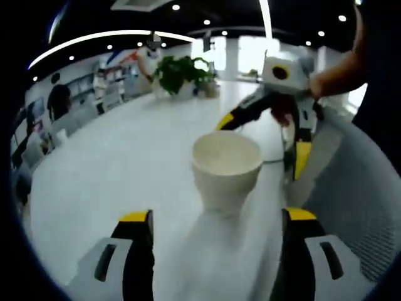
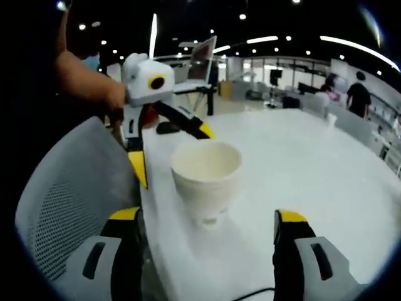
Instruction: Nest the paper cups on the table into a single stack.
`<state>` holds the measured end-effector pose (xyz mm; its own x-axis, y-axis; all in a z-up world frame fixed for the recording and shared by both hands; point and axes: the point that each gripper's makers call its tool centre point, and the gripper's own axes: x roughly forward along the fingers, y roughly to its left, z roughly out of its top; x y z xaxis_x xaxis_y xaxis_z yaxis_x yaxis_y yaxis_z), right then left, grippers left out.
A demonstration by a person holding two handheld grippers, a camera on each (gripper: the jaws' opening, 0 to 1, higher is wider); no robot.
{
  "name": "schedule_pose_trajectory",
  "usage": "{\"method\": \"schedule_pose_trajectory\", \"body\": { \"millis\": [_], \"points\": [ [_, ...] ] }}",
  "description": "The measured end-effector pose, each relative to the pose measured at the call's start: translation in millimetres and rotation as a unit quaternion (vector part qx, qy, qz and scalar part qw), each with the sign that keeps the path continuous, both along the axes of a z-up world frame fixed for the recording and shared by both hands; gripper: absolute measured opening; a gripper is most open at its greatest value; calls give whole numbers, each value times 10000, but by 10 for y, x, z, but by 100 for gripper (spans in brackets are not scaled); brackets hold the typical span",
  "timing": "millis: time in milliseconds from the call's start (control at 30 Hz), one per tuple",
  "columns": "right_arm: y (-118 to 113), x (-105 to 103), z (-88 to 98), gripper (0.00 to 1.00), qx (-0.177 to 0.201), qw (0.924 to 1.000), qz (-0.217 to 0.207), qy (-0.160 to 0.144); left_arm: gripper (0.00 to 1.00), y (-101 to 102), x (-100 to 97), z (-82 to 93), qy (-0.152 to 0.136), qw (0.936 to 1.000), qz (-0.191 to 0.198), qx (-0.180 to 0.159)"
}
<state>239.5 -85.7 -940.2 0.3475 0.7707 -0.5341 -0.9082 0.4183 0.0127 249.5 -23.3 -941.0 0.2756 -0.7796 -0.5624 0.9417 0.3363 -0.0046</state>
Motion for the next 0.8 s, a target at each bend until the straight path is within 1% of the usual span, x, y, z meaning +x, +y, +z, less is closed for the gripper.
{"method": "schedule_pose_trajectory", "body": {
  "millis": [67, 200, 367, 433, 500, 567, 667, 733, 800],
  "points": [
    [18, 8, -26, 80, 8, 10000, 15, 34, 75, -10, -23, -78, 118, 9999, -70, 101],
    [72, -13, -99, 74, 101, 9996, -14, 246, 72, -54, -25, -112, 134, 9998, -117, 104],
    [178, -91, -157, 72, 63, 9995, 168, 270, 68, -94, -29, -146, 174, 9997, -112, 124],
    [211, -94, -192, 70, 5, 9994, 223, 270, 66, -104, -17, -143, 181, 9997, -101, 110],
    [232, -94, -205, 69, -30, 9993, 258, 259, 58, -131, -34, -138, 260, 9995, -141, 53],
    [257, -93, -195, 67, -45, 9993, 298, 221, 56, -163, -33, -139, 197, 9996, -185, 64],
    [278, -64, -200, 61, -91, 9992, 356, 124, 54, -195, -30, -129, 166, 9996, -244, 53],
    [277, -34, -221, 56, -143, 9991, 396, 41, 51, -208, -15, -122, 135, 9995, -294, 56],
    [265, -6, -227, 51, -183, 9990, 404, 26, 47, -211, -3, -121, 95, 9993, -346, 91]
  ]
}}
